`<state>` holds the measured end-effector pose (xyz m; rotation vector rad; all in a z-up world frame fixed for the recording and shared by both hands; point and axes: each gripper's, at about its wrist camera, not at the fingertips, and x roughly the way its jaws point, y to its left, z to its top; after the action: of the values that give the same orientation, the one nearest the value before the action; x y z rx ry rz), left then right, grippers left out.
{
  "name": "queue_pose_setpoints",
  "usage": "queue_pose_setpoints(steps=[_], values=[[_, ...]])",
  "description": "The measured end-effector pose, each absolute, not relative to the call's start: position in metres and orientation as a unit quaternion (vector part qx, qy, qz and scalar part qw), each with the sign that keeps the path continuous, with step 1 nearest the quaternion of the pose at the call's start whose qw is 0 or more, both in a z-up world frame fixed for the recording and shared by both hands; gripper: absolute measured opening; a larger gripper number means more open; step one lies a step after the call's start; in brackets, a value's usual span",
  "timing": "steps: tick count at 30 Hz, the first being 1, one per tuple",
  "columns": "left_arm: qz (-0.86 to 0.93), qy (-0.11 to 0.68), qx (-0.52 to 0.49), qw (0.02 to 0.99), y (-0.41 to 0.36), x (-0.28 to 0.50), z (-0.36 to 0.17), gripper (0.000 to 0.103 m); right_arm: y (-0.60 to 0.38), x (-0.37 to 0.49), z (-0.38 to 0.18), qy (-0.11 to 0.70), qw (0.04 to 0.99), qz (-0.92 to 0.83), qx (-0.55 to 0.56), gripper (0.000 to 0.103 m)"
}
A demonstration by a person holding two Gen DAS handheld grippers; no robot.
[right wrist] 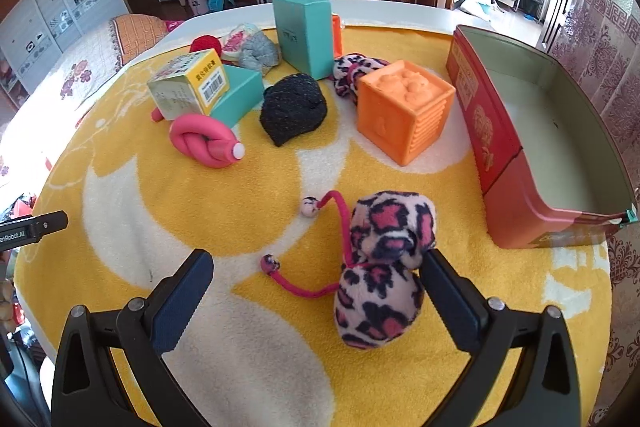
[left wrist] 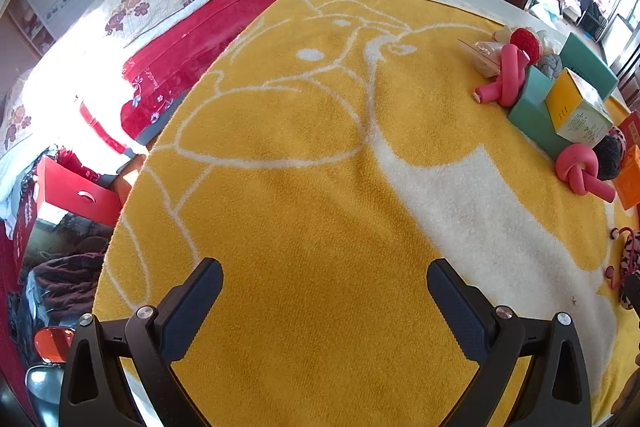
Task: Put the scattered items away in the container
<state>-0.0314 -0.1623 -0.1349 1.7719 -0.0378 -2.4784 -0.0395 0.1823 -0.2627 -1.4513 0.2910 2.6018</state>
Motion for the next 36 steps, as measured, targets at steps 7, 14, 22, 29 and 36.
queue_pose_setpoints(steps=[7,14,22,29,36], values=[[-0.805,-0.005,0.588,0.078,-0.185,-0.023,-0.13,0.103,0.137,-0.036,-0.252,0.086,0.01,0.877,-0.473,0.103],[-0.815,-0.023,0.576,0.056,-0.191,-0.028,-0.114,0.103,0.103,-0.039,-0.223,0.081,-0.005,0.887,-0.455,0.103],[-0.847,-0.039,0.529,-0.032,-0.191,-0.053,-0.069,0.103,0.078,-0.054,-0.208,0.104,0.043,0.878,-0.465,0.103],[-0.835,-0.041,0.547,-0.049,-0.233,-0.071,-0.082,0.103,0.024,-0.092,-0.218,0.073,0.027,0.87,-0.487,0.103],[-0.823,-0.05,0.563,-0.055,-0.265,-0.079,-0.096,0.103,-0.011,-0.112,-0.221,0.064,0.021,0.864,-0.499,0.103]])
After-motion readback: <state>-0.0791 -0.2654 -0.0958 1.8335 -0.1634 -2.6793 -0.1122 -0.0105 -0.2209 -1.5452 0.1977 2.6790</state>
